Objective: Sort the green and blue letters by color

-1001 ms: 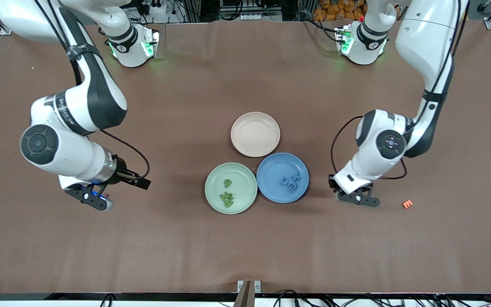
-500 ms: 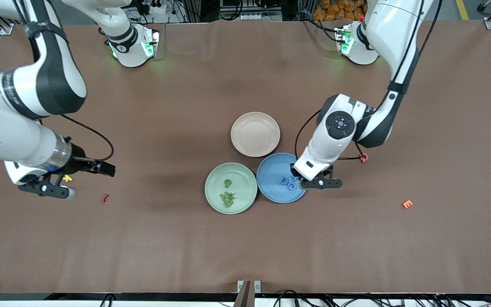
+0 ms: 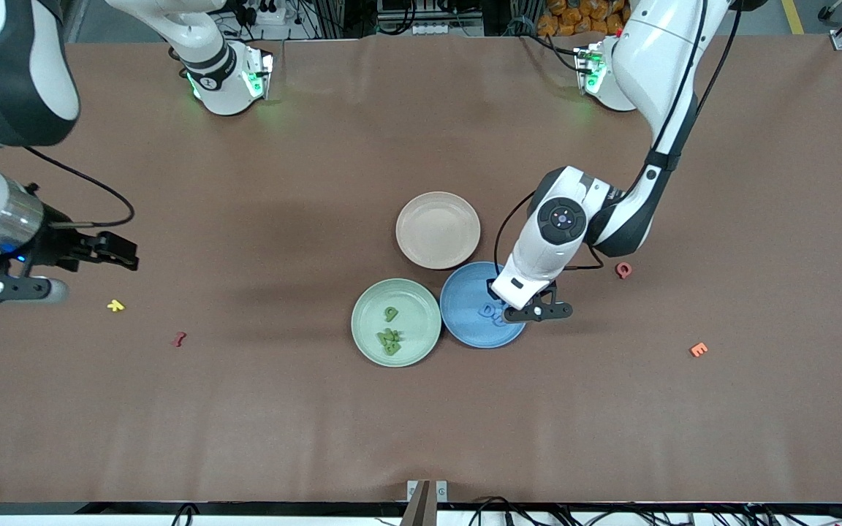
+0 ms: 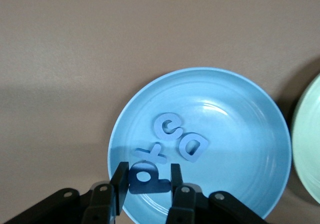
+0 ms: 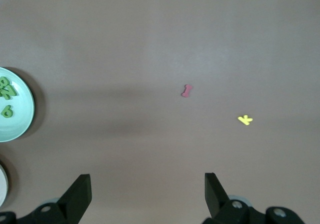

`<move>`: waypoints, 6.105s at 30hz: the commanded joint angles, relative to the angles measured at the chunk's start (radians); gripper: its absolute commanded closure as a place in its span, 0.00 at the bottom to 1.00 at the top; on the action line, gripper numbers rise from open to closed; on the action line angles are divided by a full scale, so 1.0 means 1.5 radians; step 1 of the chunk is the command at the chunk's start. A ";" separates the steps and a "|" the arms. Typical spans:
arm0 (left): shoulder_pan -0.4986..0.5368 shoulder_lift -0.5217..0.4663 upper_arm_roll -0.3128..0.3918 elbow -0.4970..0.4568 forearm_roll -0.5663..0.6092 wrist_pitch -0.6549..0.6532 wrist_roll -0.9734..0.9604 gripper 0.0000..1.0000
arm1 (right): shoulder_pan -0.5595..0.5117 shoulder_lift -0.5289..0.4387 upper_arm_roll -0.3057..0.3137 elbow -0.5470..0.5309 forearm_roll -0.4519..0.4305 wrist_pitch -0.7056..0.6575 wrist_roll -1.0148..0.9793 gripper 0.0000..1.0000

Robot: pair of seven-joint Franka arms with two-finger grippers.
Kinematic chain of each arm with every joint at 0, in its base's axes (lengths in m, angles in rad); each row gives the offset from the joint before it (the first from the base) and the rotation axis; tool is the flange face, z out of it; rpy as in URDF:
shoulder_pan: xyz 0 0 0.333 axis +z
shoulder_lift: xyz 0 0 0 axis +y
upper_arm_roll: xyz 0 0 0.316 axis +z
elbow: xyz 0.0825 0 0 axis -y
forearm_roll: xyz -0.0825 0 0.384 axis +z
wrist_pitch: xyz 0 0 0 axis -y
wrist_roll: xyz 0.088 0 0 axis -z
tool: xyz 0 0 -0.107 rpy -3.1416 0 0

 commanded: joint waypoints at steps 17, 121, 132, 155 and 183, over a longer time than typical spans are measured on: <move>-0.003 0.016 0.005 0.019 -0.039 0.008 -0.007 0.06 | 0.010 -0.081 -0.061 -0.020 0.002 -0.047 -0.099 0.00; 0.294 -0.413 0.041 0.085 -0.032 -0.457 0.348 0.00 | 0.026 -0.106 -0.066 -0.064 0.041 -0.008 -0.112 0.00; 0.295 -0.454 0.043 0.081 -0.030 -0.507 0.349 0.00 | 0.026 -0.121 -0.067 -0.086 0.039 -0.003 -0.113 0.00; 0.290 -0.424 0.044 0.111 -0.033 -0.606 0.345 0.00 | 0.021 -0.159 -0.068 -0.144 0.039 0.003 -0.113 0.00; 0.286 -0.410 0.041 0.110 -0.035 -0.606 0.344 0.00 | 0.021 -0.156 -0.068 -0.143 0.039 0.005 -0.107 0.00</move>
